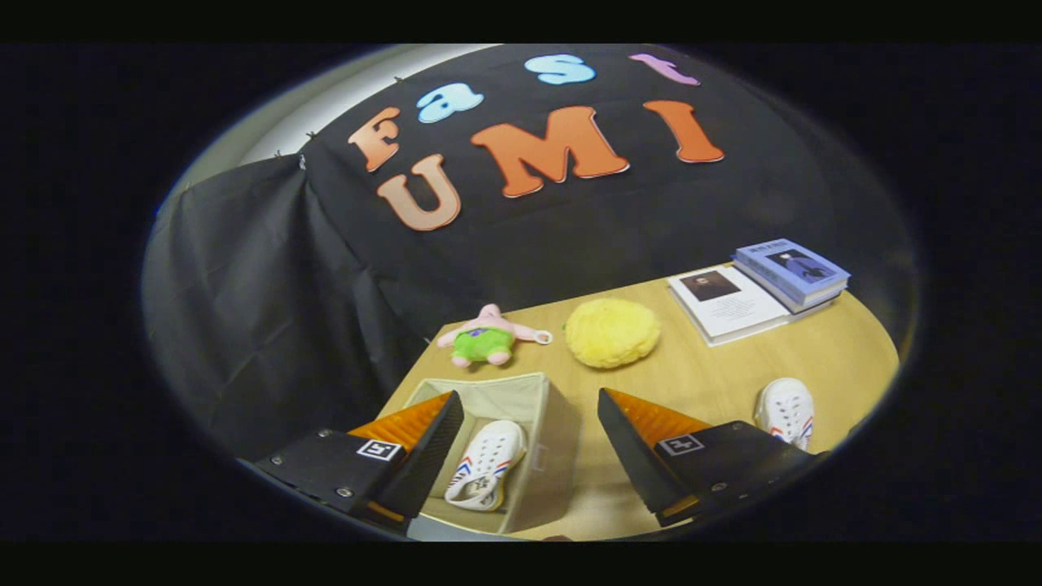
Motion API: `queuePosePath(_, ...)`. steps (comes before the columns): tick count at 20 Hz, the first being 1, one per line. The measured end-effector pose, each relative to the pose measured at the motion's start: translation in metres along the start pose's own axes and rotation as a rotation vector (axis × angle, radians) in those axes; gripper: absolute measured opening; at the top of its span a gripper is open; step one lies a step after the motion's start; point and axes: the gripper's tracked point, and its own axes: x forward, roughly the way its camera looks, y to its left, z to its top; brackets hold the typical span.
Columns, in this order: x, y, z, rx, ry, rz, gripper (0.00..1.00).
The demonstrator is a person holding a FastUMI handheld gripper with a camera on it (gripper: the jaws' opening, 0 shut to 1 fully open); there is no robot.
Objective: Open the storage box then place both shoes into the box .Put the left shoe in first, then the right shoe, with the right side of both shoes facing outward in a uniform manner.
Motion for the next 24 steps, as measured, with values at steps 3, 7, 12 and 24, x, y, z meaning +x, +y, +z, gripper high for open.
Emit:
queuePosePath(3, -0.01, -0.057, 0.008, 0.011, -0.03, -0.101, 0.98)
queuePosePath(7, -0.028, -0.137, 0.009, 0.031, -0.053, -0.234, 0.99)
queuePosePath(12, -0.05, -0.214, -0.007, 0.037, -0.025, -0.357, 0.99)
queuePosePath(24, -0.056, -0.301, -0.106, 0.063, 0.2, -0.487, 0.98)
